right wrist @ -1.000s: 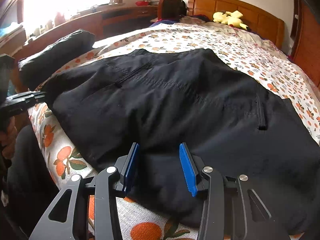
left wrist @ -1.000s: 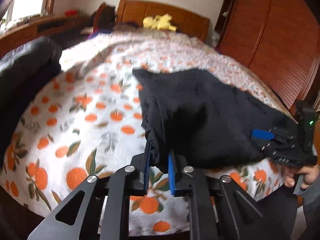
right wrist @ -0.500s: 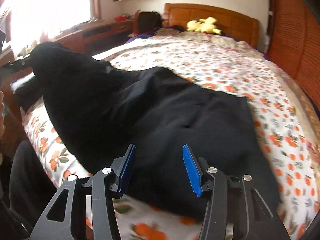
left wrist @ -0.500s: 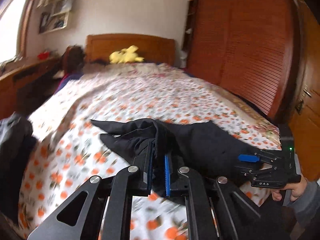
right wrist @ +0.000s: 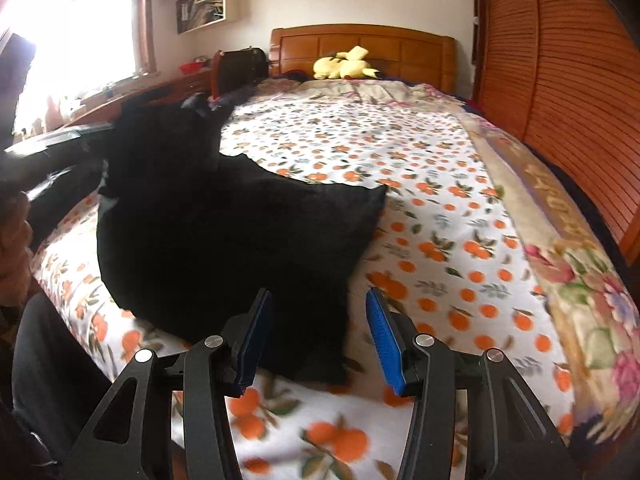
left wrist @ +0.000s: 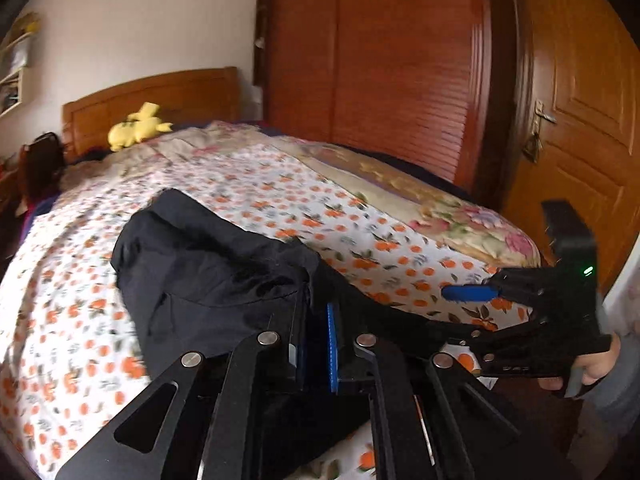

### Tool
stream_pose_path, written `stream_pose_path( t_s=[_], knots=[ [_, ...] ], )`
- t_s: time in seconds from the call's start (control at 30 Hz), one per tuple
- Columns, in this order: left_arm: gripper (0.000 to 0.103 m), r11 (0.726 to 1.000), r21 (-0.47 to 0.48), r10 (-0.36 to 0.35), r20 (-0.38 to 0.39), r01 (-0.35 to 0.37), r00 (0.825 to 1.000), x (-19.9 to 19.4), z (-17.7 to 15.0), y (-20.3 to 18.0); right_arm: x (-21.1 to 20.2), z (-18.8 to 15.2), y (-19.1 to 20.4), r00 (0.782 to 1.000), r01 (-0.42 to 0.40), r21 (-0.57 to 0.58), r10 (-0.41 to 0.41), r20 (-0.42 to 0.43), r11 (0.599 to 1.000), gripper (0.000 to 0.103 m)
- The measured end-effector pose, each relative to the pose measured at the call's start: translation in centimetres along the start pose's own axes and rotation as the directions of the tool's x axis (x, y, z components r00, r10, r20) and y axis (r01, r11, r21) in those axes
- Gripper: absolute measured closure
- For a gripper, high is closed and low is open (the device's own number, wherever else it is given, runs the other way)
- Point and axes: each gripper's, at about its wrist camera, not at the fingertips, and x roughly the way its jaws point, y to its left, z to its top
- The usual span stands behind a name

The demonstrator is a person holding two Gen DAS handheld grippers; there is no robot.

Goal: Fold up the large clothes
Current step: 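Lift the coat edge with the left tool and fold it over the bundle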

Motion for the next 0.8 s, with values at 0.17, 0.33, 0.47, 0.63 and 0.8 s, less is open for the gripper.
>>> stream_pose_path(
  t_s=[0.17,0.33,0.47,0.63,0.8],
  knots=[
    [0.095,0.999,-0.021,-0.025,-0.057,0.024,0.998,3.4,-1.3,-1.1,-1.1,-1.2,-2.1,1.000,0.015,0.013,-0.015,-0.002,1.000,0.056],
    [0.076,0.999,-0.042,-0.037,-0.078,0.034,0.996,4.0,-1.8,-1.1,-1.2,-1.8,-3.5,1.000,0.018,0.042,-0.018,0.003,0.999,0.056],
    [0.050,0.999,-0.031,-0.015,-0.034,0.014,0.999,2.3,-1.2,-1.5,-1.3,-1.8,-3.9,1.000,0.013,0.061,-0.014,0.014,0.998,0.056],
    [0.037,1.000,-0.017,0.019,0.030,-0.019,0.999,-1.1,-0.1,-1.1,-1.6,-0.7,-3.3,0.999,0.011,0.052,-0.013,0.032,0.999,0.056],
    [0.035,0.996,-0.035,0.085,0.056,-0.083,0.995,-3.6,0.0,1.4,-1.9,0.9,-1.9,0.998,-0.004,0.033,0.002,0.055,0.999,0.056]
  ],
)
